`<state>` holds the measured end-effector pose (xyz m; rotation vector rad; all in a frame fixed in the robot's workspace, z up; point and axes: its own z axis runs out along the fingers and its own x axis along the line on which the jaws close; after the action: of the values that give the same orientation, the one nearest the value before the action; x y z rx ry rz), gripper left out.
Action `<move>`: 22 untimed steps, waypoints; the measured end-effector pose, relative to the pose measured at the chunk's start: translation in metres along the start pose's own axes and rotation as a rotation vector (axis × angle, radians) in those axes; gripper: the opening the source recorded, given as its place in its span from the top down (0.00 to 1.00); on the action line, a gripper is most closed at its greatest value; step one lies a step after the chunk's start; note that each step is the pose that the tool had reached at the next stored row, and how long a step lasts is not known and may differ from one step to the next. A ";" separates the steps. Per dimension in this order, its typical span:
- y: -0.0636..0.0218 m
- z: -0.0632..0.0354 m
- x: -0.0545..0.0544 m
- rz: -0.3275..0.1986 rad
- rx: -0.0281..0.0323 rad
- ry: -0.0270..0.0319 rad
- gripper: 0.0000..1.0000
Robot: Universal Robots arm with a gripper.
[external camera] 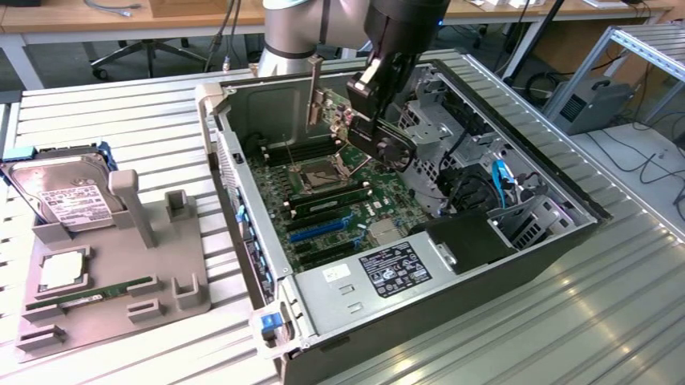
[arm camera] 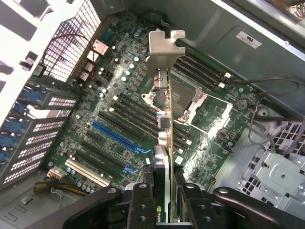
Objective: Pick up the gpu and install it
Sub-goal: 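Insert the gpu into the slot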
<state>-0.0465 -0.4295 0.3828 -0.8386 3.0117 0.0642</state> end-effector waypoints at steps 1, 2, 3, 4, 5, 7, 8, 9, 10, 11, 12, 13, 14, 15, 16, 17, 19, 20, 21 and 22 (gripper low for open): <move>0.0000 0.0000 0.000 -0.001 0.0000 0.0000 0.73; 0.0000 0.0000 0.000 -0.001 0.0000 0.0000 0.73; 0.0000 0.0000 0.000 -0.002 0.0000 0.0001 0.73; 0.0000 0.0000 0.000 -0.002 0.0000 0.0001 0.73; 0.0000 0.0000 0.000 -0.003 0.0000 0.0001 0.73; 0.0000 0.0000 0.000 -0.004 0.0000 0.0002 0.73; 0.0000 0.0000 0.000 -0.004 0.0000 0.0002 0.73; 0.0000 0.0000 0.000 -0.005 0.0000 0.0002 0.73; 0.0000 0.0000 0.000 -0.006 0.0000 0.0003 0.73; 0.0000 0.0000 0.000 -0.007 0.0000 0.0004 0.73; -0.0001 0.0000 0.000 -0.007 0.0000 0.0004 0.73; -0.0001 0.0000 0.000 -0.008 0.0000 0.0005 0.73; -0.0001 0.0000 0.000 -0.008 0.0000 0.0005 0.73; -0.0001 0.0000 0.000 -0.009 0.0000 0.0005 0.73; -0.0001 0.0000 0.000 -0.009 0.0000 0.0005 0.73; -0.0001 0.0000 0.000 -0.010 0.0001 0.0005 0.73; -0.0001 0.0000 0.000 -0.011 0.0000 0.0006 0.73; -0.0001 0.0000 0.000 -0.012 0.0001 0.0006 0.73; -0.0001 0.0000 0.000 -0.012 0.0000 0.0006 0.73; -0.0001 0.0000 0.000 -0.013 0.0000 0.0006 0.73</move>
<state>-0.0463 -0.4295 0.3828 -0.8580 3.0066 0.0639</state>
